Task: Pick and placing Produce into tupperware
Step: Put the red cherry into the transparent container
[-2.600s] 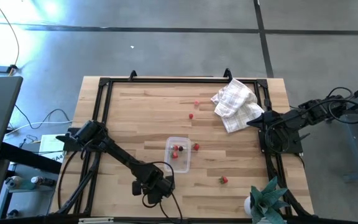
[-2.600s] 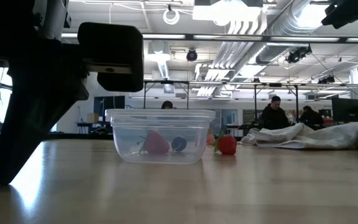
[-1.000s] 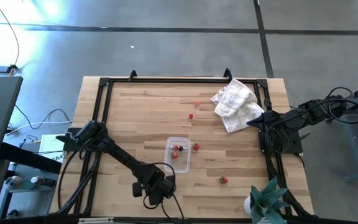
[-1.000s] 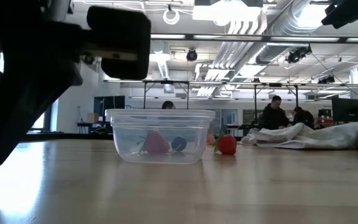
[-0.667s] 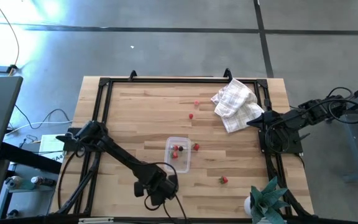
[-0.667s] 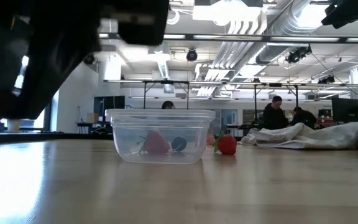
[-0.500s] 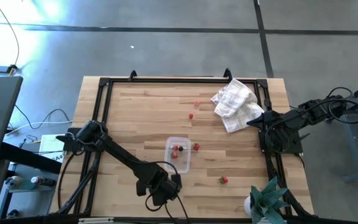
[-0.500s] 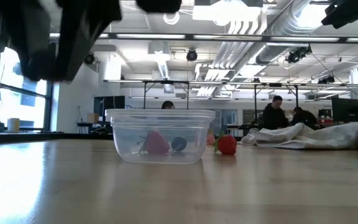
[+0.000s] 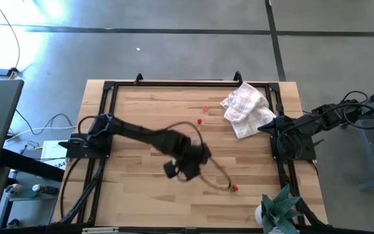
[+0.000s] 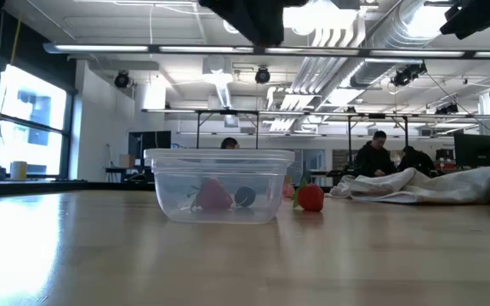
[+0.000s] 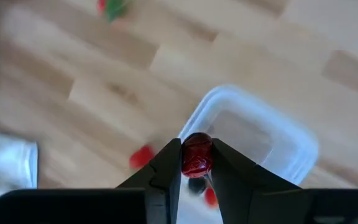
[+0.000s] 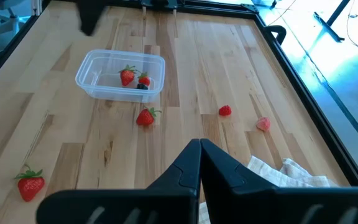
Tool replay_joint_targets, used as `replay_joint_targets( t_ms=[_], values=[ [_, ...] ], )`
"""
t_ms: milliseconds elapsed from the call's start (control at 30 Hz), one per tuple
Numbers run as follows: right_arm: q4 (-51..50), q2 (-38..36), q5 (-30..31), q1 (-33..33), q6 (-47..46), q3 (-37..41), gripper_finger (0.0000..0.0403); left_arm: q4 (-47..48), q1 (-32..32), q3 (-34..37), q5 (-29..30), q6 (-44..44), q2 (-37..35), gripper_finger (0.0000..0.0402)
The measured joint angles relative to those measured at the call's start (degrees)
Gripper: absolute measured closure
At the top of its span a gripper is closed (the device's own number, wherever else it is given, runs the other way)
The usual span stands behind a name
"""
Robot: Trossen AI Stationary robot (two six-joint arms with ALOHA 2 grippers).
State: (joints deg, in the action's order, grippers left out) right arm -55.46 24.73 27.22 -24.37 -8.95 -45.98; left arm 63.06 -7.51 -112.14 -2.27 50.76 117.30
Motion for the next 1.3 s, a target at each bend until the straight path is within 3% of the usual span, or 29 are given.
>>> replay_joint_targets(
  t_ms=[167,800,1300],
  values=[
    [0.0,0.0,0.02,-0.01,0.02,0.0,0.0402,-0.64,4.13,3.2,-4.57,-0.08,0.0,0.033],
    [0.0,0.01,0.01,0.0,0.02,0.0,0.0402,-17.01,6.01,21.92,-4.71,-2.01,0.04,0.033],
    [0.0,0.02,0.02,0.01,0.01,0.0,0.0402,-18.18,6.06,22.86,-3.82,-1.94,6.11,0.033]
  ],
)
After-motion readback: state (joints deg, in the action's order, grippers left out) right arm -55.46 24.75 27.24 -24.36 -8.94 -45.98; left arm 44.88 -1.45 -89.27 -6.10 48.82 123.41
